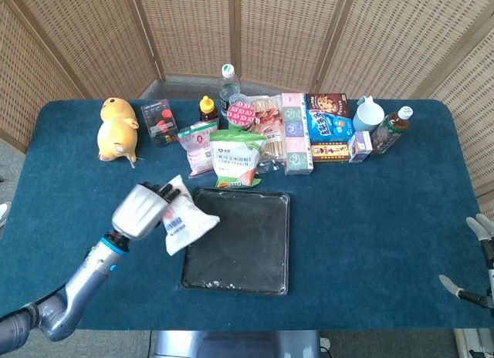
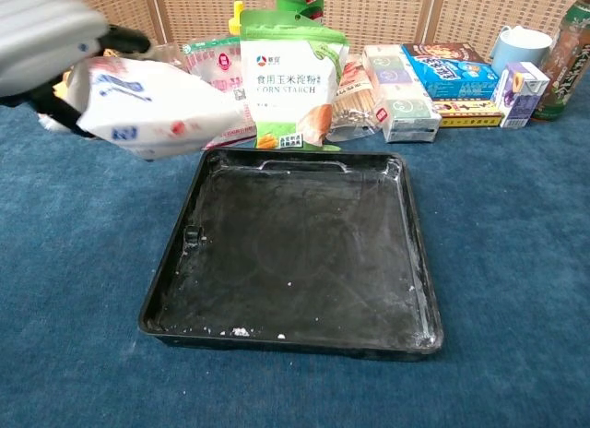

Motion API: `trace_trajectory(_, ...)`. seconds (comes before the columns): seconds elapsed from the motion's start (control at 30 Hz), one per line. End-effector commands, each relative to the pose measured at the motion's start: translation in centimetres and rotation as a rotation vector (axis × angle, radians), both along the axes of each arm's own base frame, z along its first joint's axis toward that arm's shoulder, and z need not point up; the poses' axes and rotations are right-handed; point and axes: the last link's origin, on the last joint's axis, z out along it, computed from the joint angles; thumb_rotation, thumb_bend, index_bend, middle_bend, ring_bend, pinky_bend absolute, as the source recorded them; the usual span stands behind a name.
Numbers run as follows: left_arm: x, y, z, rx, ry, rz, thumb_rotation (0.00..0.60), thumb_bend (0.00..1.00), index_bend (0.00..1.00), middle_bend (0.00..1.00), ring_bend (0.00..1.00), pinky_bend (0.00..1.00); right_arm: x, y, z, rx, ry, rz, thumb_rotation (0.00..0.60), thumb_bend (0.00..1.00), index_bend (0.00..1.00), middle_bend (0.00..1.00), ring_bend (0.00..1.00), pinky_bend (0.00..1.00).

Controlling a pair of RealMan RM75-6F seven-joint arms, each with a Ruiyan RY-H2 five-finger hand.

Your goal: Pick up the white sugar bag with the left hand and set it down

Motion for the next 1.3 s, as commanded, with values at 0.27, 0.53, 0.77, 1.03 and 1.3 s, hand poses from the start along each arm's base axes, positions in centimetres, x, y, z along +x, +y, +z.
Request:
trace_trajectory(0.27,-8.4,-0.2,-3.0,-0.142,-0.557,0.427,0.6,0.3,0.6,0.54,0.47,0.55,0.4,-0.1,-0.9,0.022,0.016,0.001,0.6,0.04,0.0,0.0,0.01,0.0)
trace_trajectory(0.53,-8.3,-0.8,-4.4,-0.346,-0.627,0.49,0.525,0.0,0.0,0.0,0.01,0.1,0.2,-0.2,-1.0,0.025,0.02,-0.013,0.6,0.04,0.0,0.0,0.01,0.0)
trace_trajectory(0.77,-7.6,-2.0,-3.6,-0.362,-0.638,0.444,0.503,0.0,0.0,0.0,0.0,0.09,0.2,-0.1,-0.7,0.017,0.015,-0.014,0.6,0.04,0.0,0.0,0.01,0.0)
trace_trajectory(1.03,-8.5,-3.9,1.3,-0.265,-0.619,0.329,0.501,0.0,0.0,0.0,0.0,0.06,0.1,-0.1,-0.4,0.008,0.009,-0.017,0.6,0.04,0.0,0.0,0.01,0.0)
trace_trajectory(1.3,-11.2,-6.6,8.0,-0.089,-0.414,0.35,0.516,0.0,0.0,0.0,0.0,0.05,0.4,0.0,-0.6,0.013,0.008,-0.006,0.6,0.04,0.0,0.0,0.01,0.0)
